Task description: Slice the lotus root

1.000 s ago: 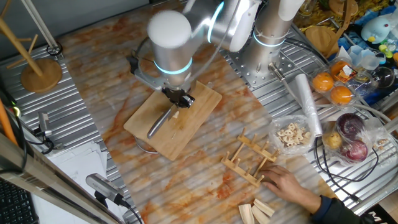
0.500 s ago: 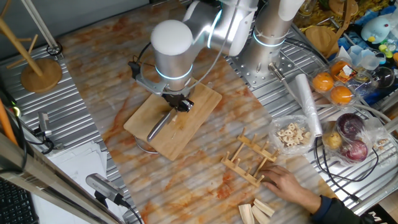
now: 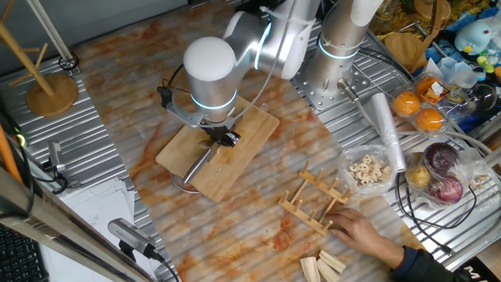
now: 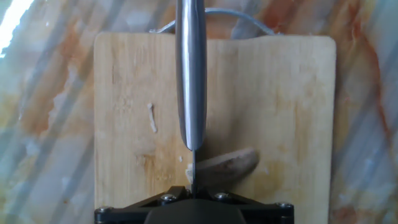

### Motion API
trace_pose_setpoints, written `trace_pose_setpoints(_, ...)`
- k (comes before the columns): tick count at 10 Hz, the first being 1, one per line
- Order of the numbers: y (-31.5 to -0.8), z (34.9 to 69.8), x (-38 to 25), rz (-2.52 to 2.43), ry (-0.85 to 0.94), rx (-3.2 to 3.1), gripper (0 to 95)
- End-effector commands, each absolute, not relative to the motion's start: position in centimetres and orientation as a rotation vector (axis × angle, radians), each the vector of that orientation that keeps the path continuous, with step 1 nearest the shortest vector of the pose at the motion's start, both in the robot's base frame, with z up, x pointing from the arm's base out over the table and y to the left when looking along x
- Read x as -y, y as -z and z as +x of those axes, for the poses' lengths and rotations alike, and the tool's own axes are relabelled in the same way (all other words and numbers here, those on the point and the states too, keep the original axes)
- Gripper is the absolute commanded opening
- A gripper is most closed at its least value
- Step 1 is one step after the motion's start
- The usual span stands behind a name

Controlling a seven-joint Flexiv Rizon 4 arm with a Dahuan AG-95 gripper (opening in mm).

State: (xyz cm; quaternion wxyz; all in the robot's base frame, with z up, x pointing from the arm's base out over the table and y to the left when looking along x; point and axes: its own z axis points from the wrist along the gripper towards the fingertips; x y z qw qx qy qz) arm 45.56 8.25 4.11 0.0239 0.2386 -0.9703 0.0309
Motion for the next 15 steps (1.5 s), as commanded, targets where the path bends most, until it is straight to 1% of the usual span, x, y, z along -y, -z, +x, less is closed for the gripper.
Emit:
trace_pose_setpoints(1, -4.2, 45.6, -8.3, 0.742, -0.057, 2.995, 0.0)
trace_pose_setpoints(3, -6.7, 45.2, -8.3, 0.771, -0.037, 2.977, 0.0)
trace_pose_setpoints(4, -7.1, 45.1, -8.3, 0.779, -0.047, 2.974, 0.0)
trace_pose_setpoints(7, -7.3, 45.2, -8.2, 0.778, -0.059, 2.974, 0.0)
trace_pose_setpoints(10, -6.8, 46.4, -8.2, 0.765, -0.069, 2.984, 0.0)
trace_pose_setpoints(13, -6.7, 46.7, -8.2, 0.764, -0.076, 2.984, 0.0)
trace_pose_setpoints(15, -6.0, 46.8, -8.1, 0.764, -0.095, 2.986, 0.0)
